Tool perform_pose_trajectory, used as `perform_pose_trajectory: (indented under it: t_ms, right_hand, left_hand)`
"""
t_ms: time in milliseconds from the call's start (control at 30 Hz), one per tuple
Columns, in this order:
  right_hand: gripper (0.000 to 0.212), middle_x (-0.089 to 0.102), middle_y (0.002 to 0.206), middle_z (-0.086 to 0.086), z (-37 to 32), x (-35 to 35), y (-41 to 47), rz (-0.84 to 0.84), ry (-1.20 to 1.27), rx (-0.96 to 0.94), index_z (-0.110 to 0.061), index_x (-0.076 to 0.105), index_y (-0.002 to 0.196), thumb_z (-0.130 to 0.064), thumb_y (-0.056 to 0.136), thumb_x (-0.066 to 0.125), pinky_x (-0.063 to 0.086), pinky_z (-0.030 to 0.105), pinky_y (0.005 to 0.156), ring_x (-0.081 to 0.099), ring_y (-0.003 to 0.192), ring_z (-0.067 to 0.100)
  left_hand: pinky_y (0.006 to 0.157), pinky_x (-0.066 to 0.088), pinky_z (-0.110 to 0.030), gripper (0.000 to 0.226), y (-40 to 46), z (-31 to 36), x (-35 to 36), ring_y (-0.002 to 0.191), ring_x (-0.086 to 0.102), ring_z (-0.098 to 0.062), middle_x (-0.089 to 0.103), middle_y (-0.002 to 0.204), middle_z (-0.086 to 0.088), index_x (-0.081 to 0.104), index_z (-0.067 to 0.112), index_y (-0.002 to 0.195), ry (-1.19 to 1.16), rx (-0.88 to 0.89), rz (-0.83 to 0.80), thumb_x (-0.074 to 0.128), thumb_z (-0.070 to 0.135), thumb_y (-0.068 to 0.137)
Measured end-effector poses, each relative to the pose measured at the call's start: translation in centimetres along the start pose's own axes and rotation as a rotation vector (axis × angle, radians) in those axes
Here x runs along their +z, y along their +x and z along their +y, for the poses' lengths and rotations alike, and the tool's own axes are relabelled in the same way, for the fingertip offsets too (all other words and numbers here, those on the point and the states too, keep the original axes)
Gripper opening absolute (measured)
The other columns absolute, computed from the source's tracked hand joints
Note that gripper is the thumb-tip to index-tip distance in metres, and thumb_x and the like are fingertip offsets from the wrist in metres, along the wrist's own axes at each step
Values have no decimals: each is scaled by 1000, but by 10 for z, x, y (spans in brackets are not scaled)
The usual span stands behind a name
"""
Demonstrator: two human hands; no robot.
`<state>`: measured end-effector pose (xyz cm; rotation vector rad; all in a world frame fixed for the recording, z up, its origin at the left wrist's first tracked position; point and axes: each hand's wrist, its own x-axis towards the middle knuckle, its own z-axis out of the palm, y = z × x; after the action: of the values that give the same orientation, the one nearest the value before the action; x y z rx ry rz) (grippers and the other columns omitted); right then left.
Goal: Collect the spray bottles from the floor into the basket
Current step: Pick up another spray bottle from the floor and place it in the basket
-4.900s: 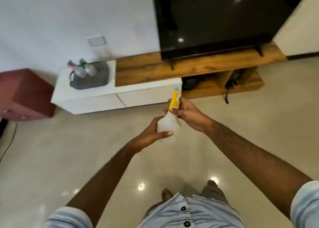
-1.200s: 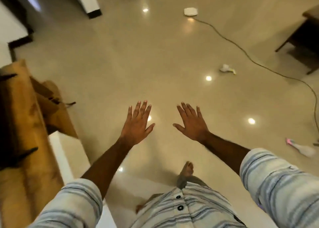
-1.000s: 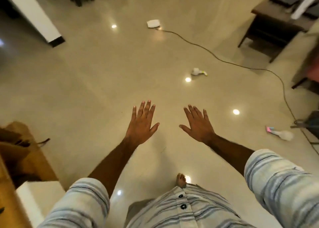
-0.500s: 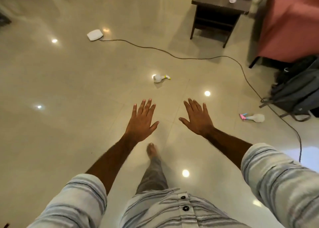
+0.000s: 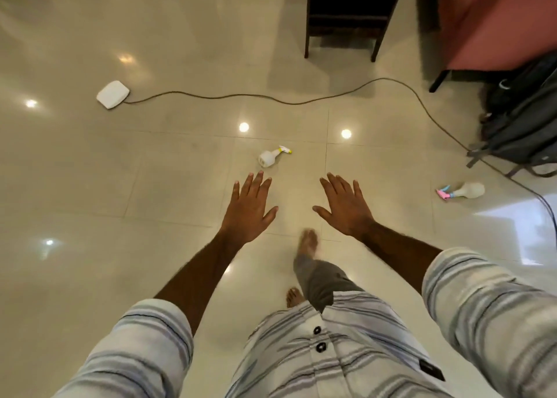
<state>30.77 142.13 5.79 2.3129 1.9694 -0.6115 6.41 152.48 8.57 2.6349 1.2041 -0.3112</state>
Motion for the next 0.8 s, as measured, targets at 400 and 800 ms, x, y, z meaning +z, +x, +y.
perform_pose_trajectory:
  t_ms: [400,800]
  right_hand:
    - [72,24,161,13,3,37,278,-128,220,175,-11,27,151,-53,96,47,24,53,119,25,148,31]
    - [59,58,130,10,39,284,537,-194,1102,851,-12,42,140,-42,93,61,42,28,89,56,117,23]
  left_hand:
    - [124,16,-52,70,237,-125,43,154,12,-32,15,166,-11,18,14,156,-145,8,-262,38,51,100]
    - [113,34,-51,73,509,-235,302,137,40,-39,37,153,-16,31,11,150,-340,-120,-574,65,36,90]
